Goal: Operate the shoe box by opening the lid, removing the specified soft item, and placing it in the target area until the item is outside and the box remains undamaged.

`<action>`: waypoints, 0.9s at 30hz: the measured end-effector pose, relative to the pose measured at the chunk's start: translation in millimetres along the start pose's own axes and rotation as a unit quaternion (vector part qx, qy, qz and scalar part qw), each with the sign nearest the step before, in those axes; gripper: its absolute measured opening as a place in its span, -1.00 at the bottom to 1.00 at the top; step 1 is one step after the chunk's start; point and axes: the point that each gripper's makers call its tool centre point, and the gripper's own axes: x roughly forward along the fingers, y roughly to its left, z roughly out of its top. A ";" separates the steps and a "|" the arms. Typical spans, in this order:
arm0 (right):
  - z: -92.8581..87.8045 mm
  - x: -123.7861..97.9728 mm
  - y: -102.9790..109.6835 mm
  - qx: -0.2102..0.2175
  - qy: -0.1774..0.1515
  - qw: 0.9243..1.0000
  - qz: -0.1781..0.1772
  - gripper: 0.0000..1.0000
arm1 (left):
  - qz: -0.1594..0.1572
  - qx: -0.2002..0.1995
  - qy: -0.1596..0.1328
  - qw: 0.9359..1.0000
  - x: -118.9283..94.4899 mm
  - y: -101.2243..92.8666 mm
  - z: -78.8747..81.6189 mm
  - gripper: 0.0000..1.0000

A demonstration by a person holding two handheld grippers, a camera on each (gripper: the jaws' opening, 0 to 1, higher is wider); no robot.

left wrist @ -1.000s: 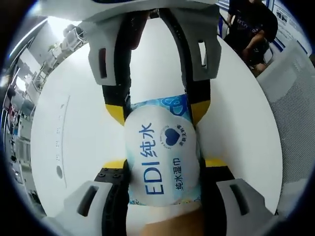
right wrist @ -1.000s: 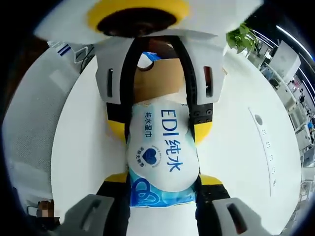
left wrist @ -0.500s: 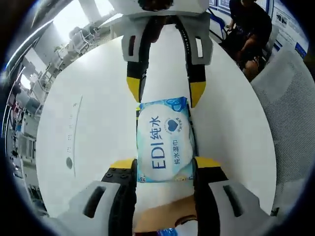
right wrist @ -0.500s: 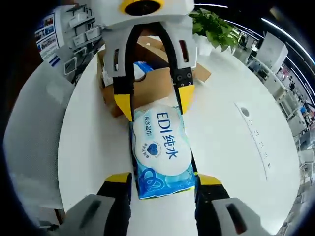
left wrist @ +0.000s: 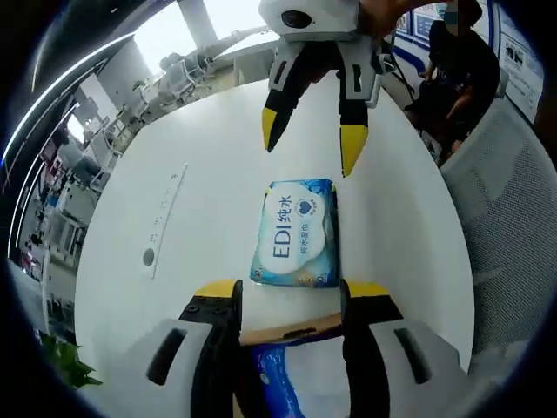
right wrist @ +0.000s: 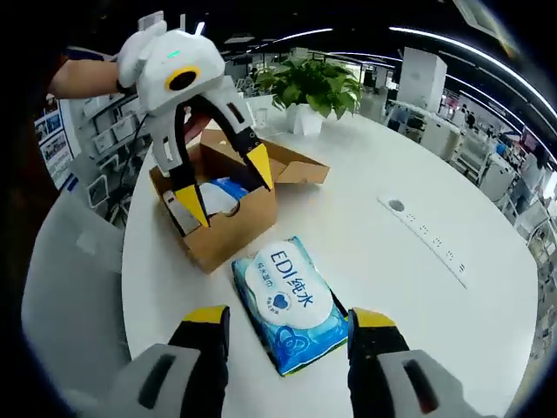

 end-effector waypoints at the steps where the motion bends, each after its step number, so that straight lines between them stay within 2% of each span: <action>1: 3.4 -2.6 0.4 0.010 -0.011 1.000 -0.004 0.05 | 0.002 -0.008 -0.004 1.000 -4.0 -1.1 -1.2 -0.03; 4: 13.8 -13.1 4.8 0.050 -0.049 0.997 -0.017 0.06 | 0.012 -0.030 -0.011 0.999 -19.1 -5.5 -9.7 0.01; 6: 12.8 -15.6 2.2 0.064 -0.059 0.996 -0.023 0.06 | 0.017 -0.042 -0.016 0.999 -27.0 -9.1 -14.4 0.05; 9: 9.5 -20.9 11.6 0.079 -0.068 0.994 -0.029 0.06 | 0.031 -0.069 -0.029 0.997 -41.3 -14.7 -21.5 0.09; 14: 9.8 -30.0 26.5 0.103 -0.098 0.989 -0.040 0.05 | 0.060 -0.125 -0.048 0.989 -67.2 -21.6 -38.2 0.12; 19: 4.5 -34.6 40.5 0.123 -0.110 0.985 -0.048 0.05 | 0.098 -0.188 -0.064 0.975 -91.8 -20.8 -60.9 0.14; 23: 0.1 -37.3 45.1 0.145 -0.125 0.980 -0.051 0.05 | 0.124 -0.246 -0.088 0.957 -114.2 -22.2 -80.1 0.14; 27: -5.3 -41.6 48.5 0.183 -0.144 0.971 -0.058 0.04 | 0.154 -0.269 -0.102 0.945 -134.2 -22.4 -97.7 0.00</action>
